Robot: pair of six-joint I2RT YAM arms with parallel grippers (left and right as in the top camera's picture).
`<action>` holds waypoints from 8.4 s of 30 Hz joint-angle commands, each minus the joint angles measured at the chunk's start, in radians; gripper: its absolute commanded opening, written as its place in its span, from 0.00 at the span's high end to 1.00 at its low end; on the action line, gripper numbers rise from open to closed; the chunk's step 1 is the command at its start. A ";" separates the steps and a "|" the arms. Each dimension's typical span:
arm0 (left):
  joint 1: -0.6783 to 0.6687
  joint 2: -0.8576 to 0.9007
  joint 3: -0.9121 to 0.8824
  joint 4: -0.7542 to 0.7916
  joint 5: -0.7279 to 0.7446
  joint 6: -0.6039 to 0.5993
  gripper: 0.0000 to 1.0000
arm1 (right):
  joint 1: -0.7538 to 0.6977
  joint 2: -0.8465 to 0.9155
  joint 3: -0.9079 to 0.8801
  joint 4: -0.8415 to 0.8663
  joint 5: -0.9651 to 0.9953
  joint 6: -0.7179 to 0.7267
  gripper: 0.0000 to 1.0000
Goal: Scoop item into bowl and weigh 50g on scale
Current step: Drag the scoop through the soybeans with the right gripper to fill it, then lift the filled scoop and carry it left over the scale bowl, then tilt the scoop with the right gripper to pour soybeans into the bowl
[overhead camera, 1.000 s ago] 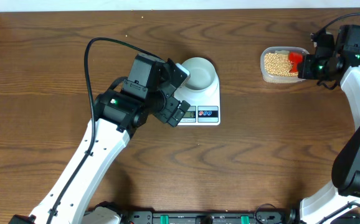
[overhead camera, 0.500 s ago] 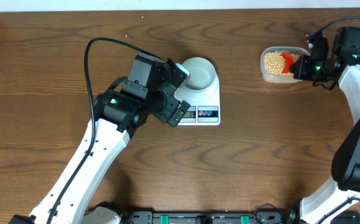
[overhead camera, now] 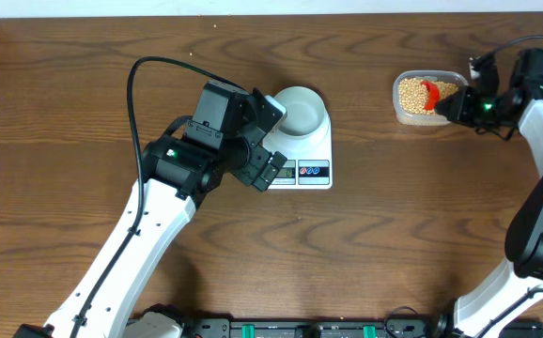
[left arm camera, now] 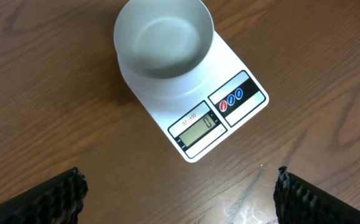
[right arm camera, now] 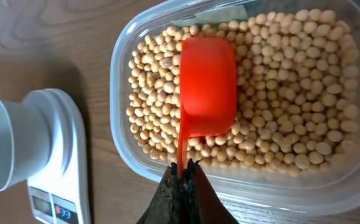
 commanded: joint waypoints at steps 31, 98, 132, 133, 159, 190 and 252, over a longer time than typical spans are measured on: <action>0.003 0.002 0.003 0.000 0.012 -0.002 0.02 | -0.036 0.121 -0.012 0.011 -0.178 0.014 0.99; 0.003 0.002 0.003 0.000 0.012 -0.002 0.02 | -0.325 0.121 -0.012 -0.001 -0.908 0.022 0.99; 0.003 0.002 0.003 0.000 0.012 -0.002 0.02 | 0.167 0.119 0.002 0.302 -0.782 0.392 0.99; 0.003 0.002 0.003 0.000 0.012 -0.002 0.02 | 0.181 0.119 0.002 0.324 -0.775 0.412 0.99; 0.003 0.002 0.003 0.000 0.012 -0.002 0.02 | 0.422 -0.066 0.003 0.291 -0.420 0.430 0.99; 0.003 0.002 0.003 0.000 0.012 -0.002 0.02 | 0.561 -0.091 0.003 0.125 -0.148 0.315 0.99; 0.003 0.002 0.003 0.000 0.012 -0.002 0.02 | 0.751 -0.099 0.154 -0.079 0.449 -0.140 0.99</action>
